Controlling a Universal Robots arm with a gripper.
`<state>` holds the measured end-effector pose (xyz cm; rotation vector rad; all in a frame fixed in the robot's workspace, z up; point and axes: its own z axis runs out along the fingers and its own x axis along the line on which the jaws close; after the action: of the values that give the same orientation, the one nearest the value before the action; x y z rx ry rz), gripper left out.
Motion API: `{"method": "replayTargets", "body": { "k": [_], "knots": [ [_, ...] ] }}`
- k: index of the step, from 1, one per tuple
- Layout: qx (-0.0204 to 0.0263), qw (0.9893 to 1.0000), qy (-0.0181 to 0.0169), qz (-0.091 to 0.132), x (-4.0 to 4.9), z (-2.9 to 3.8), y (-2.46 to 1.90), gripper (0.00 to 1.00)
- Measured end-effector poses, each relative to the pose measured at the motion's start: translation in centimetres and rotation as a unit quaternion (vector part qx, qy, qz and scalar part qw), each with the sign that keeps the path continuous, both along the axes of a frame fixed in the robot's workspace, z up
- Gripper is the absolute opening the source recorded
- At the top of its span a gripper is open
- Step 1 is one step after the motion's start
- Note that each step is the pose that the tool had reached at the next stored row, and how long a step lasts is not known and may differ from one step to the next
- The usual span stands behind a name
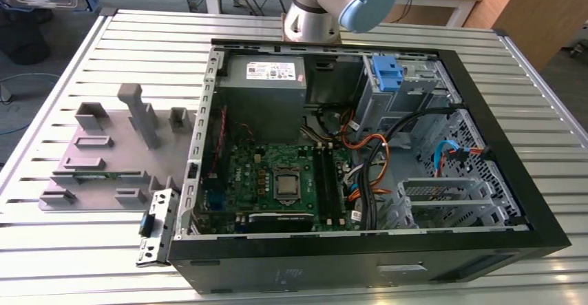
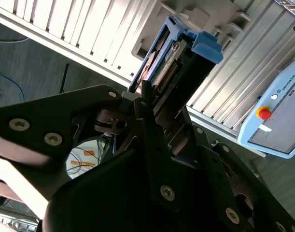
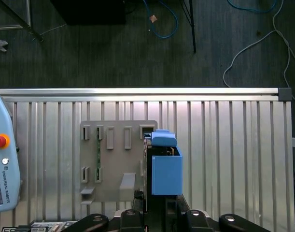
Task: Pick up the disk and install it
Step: 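Pick up the disk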
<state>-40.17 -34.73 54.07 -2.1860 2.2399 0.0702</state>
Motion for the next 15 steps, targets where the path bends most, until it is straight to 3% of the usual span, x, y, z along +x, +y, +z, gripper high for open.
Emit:
{"method": "replayTargets", "body": {
  "k": [15],
  "knots": [
    [0.0,1.0,0.0001,0.0,0.0,1.0,0.0,0.35]
  ]
}}
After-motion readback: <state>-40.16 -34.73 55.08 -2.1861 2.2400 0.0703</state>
